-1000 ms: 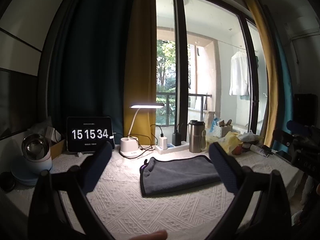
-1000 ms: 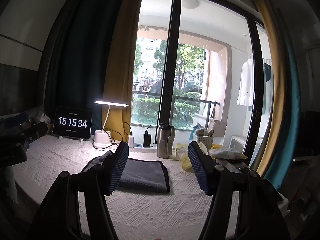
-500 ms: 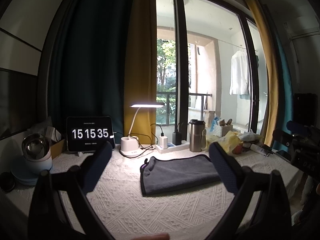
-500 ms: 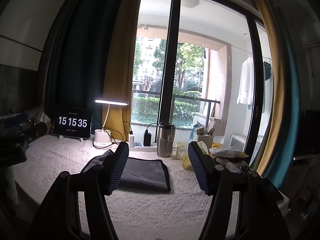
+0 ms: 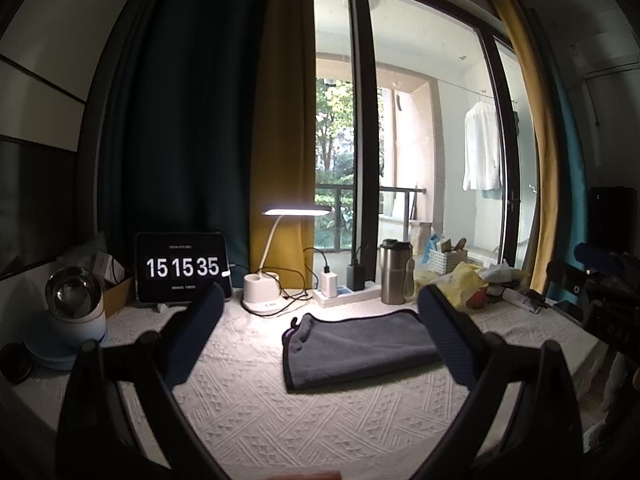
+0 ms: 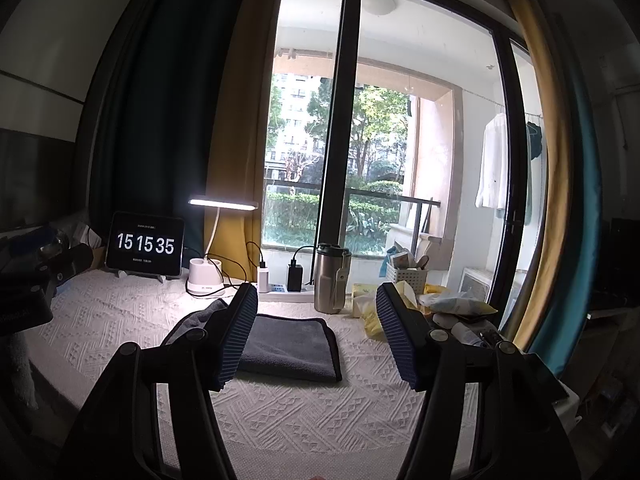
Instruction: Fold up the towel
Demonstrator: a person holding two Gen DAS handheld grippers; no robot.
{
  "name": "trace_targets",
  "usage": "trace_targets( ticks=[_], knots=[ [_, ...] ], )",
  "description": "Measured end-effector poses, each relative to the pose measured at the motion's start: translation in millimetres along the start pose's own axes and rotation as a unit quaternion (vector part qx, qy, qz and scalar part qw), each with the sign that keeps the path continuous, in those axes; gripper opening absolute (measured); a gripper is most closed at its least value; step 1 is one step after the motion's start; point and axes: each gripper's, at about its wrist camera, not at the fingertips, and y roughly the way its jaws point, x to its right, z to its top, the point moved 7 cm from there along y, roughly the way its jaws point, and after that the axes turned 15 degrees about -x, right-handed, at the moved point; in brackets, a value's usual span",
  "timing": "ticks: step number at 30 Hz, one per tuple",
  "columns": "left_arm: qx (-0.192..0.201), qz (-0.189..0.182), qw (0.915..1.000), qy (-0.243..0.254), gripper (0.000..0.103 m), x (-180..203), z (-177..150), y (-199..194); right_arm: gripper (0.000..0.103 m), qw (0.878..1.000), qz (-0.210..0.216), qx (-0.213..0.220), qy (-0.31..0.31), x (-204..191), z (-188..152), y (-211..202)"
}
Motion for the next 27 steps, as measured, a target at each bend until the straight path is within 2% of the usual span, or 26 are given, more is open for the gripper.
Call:
trace_targets(
  ticks=[27],
  knots=[
    [0.001, 0.001, 1.0000, 0.000, 0.099, -2.5, 0.1, -0.3, 0.065, 1.000, -0.001, 0.000, 0.001, 0.6, -0.2, -0.1]
  ],
)
